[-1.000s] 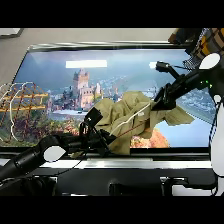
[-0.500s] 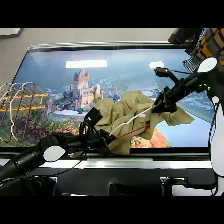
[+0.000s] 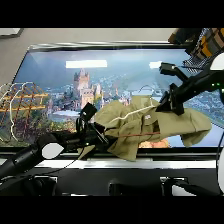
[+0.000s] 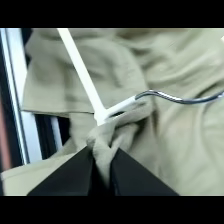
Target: Fold the clothes and pants, and hang the long-sleeved shirts on hangers.
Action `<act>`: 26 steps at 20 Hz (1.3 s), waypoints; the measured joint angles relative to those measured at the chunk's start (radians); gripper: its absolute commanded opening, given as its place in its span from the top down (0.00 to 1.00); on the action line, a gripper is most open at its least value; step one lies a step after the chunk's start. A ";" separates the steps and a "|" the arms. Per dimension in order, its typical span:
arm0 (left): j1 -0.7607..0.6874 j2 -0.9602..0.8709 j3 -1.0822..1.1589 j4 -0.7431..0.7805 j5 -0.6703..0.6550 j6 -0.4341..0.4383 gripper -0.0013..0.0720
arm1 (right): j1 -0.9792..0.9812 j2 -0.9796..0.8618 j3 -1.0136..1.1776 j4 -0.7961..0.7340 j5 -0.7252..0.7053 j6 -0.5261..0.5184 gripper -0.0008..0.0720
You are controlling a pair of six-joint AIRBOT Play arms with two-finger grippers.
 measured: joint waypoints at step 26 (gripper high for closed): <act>-0.176 -0.296 0.186 0.315 0.014 -0.662 0.05 | 0.000 0.212 0.000 -0.168 -0.117 0.305 0.94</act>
